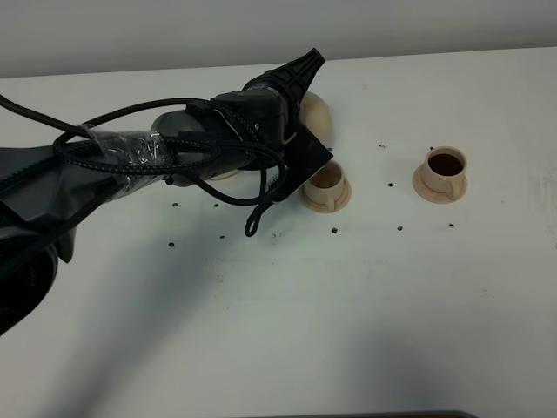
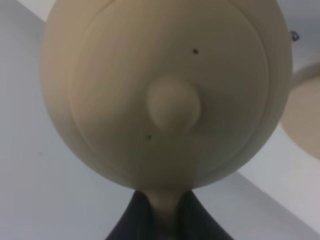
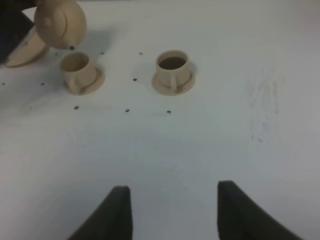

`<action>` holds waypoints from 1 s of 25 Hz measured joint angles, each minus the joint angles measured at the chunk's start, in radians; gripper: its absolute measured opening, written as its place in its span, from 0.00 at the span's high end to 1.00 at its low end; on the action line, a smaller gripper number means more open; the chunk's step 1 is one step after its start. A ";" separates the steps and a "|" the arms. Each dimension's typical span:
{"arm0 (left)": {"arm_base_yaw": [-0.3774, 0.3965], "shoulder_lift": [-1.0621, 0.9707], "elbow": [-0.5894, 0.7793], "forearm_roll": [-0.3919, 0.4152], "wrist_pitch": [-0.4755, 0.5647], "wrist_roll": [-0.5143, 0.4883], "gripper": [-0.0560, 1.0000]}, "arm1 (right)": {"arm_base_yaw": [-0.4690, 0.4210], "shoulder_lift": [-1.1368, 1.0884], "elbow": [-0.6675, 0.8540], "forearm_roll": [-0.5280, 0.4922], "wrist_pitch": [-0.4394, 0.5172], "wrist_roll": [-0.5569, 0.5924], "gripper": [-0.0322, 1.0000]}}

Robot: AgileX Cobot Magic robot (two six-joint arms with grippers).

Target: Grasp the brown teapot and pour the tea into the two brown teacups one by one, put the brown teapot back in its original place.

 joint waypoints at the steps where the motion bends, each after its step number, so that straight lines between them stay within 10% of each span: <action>1: -0.001 0.000 0.000 0.010 0.000 0.000 0.83 | 0.000 0.000 0.000 0.000 0.000 0.000 0.57; 25: -0.019 0.000 0.001 0.194 -0.013 0.000 0.84 | 0.000 0.000 0.000 0.000 0.000 0.001 0.57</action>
